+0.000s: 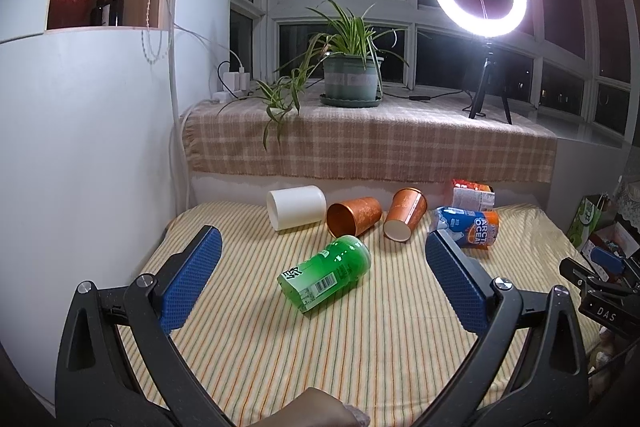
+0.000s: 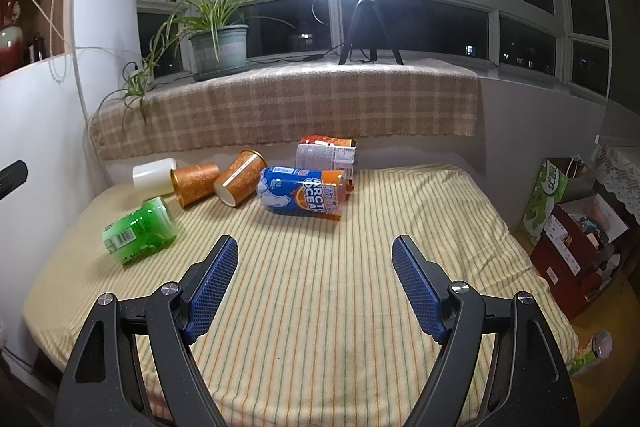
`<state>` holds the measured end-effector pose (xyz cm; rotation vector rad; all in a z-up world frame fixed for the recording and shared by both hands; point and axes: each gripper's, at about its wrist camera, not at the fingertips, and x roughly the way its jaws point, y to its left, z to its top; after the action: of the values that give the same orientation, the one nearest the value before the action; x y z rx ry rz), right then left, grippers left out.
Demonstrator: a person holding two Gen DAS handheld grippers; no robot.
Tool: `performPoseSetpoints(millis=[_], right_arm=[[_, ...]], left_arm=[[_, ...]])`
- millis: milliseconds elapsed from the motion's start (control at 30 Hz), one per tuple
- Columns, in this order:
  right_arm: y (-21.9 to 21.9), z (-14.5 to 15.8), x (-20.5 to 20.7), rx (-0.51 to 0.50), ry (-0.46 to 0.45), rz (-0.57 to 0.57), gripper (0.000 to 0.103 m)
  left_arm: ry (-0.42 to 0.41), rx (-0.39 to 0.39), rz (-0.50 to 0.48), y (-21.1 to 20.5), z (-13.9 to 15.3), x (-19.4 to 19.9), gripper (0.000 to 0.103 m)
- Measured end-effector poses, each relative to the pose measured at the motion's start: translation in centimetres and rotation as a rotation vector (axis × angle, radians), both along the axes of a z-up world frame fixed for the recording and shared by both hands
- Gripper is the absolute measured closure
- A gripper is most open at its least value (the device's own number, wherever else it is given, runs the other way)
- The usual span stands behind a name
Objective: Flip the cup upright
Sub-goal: 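Move the right gripper toward the white paper cup lying on its side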
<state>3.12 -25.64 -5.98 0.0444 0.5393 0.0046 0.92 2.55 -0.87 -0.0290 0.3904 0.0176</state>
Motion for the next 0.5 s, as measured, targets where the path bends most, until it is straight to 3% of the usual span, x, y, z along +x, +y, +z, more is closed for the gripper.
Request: performPoseSetpoints(millis=[500], right_arm=[[2.3, -0.3, 4.6, -0.032, 0.040, 0.131, 0.024]], left_arm=[[0.070, 0.003, 0.046, 2.4, -1.6, 1.5, 0.000]])
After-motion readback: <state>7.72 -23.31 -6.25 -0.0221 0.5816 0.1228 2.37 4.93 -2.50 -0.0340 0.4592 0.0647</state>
